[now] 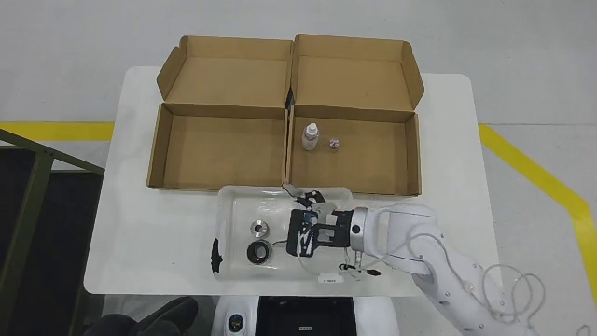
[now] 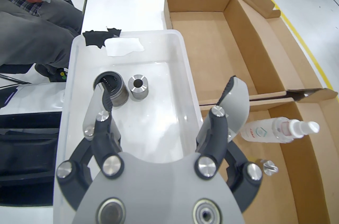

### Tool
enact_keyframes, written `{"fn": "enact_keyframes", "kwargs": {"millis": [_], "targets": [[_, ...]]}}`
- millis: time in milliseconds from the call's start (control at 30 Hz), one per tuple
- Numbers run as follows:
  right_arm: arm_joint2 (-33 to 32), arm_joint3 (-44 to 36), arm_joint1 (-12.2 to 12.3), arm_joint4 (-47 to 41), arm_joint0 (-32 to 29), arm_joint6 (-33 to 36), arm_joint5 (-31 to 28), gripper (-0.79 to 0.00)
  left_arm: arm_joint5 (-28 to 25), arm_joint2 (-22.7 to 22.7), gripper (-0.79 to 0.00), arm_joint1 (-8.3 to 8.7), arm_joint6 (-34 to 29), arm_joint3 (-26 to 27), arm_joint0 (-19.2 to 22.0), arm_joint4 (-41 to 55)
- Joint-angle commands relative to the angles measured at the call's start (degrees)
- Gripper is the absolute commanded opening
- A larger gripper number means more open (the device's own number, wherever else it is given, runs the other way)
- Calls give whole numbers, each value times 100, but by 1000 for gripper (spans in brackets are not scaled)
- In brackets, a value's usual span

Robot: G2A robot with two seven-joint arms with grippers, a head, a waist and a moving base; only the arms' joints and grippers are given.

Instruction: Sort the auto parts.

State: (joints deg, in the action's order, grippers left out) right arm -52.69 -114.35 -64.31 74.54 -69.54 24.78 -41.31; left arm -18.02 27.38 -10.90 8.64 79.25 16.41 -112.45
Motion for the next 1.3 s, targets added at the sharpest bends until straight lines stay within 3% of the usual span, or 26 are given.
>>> {"fn": "enact_keyframes", "kwargs": {"millis": [0, 133, 167, 700, 1267], "targets": [[141, 47, -20, 61, 30, 23, 0, -148, 0, 0, 0, 0, 0, 0, 0, 0], [370, 200, -65, 151, 111, 58, 52, -326, 0, 0, 0, 0, 0, 0, 0, 0], [414, 243, -75, 175, 138, 72, 60, -336, 0, 0, 0, 0, 0, 0, 0, 0], [856, 1078, -243, 315, 586, 231, 307, -397, 0, 0, 0, 0, 0, 0, 0, 0], [1414, 1736, -499, 291, 1040, 293, 389, -397, 0, 0, 0, 0, 0, 0, 0, 0]]}}
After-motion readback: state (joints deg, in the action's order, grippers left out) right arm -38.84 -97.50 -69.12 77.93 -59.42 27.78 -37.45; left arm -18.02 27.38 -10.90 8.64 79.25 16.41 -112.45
